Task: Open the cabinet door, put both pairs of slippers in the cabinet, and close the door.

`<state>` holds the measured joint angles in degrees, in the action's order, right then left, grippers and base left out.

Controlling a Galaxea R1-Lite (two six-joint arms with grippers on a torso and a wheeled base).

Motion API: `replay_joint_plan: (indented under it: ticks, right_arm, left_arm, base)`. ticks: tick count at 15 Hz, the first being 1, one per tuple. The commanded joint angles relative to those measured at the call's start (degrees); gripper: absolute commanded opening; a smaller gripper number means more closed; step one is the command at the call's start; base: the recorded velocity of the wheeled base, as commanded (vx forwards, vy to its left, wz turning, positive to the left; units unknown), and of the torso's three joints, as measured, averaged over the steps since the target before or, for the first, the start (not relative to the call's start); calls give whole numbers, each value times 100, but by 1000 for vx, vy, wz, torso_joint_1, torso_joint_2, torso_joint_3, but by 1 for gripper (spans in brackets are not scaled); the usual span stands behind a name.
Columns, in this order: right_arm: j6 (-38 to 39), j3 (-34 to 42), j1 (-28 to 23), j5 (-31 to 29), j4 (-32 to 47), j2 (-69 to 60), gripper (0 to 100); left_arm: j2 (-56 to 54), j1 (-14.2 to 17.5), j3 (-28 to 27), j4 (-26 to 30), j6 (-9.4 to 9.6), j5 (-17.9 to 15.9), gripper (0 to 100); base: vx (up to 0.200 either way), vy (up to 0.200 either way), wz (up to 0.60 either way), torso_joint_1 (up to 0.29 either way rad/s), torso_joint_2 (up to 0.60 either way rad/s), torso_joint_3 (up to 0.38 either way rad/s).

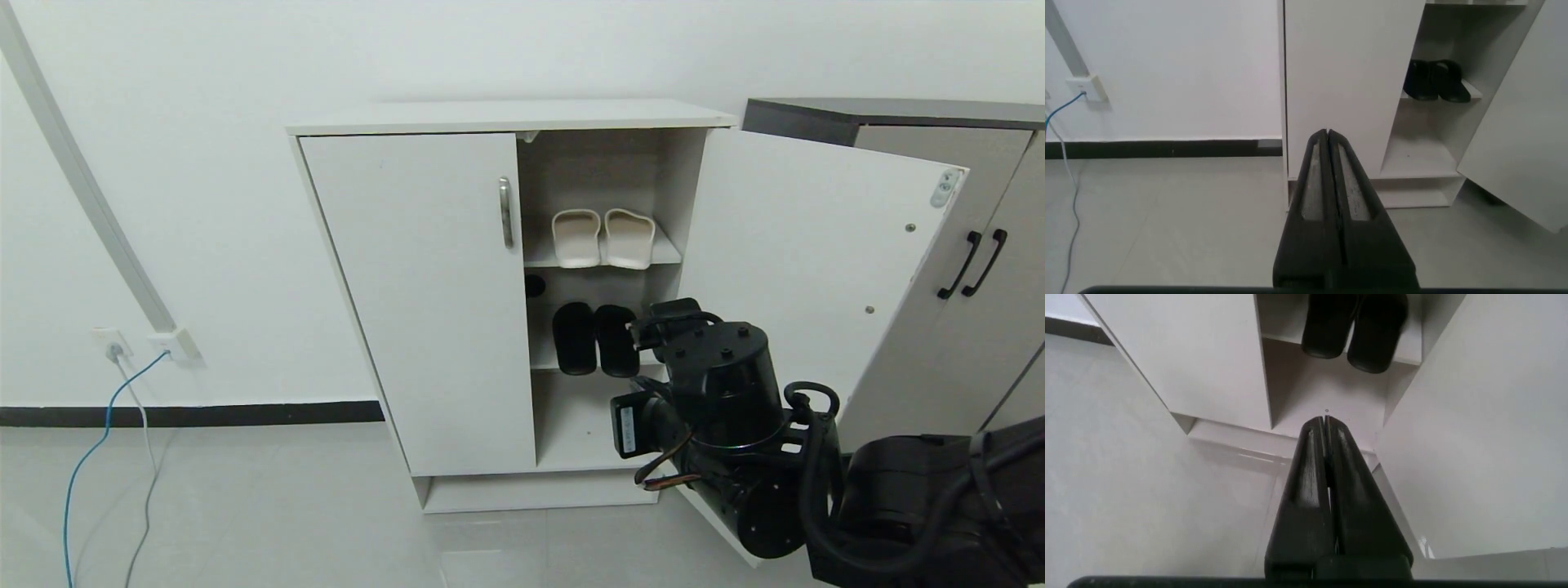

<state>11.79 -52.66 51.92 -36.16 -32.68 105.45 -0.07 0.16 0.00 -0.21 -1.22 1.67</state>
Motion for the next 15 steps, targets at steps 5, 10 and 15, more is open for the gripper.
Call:
replay_joint_plan:
  ticks: [5,10,15]
  right_arm:
    - [-27,2,-15,12,-1,46,0]
    - [-27,10,-15,21,-1,55,0]
    - [-27,19,-15,21,-1,64,0]
  left_arm:
    - [7,2,0,3,-10,0,0]
    - [7,2,0,-6,-10,0,0]
    - [7,2,0,3,-1,0,0]
  base:
    - [0,0,0,13,-167,-184]
    - [0,0,0,66,-449,-357]
    - [0,0,0,130,-468,-345]
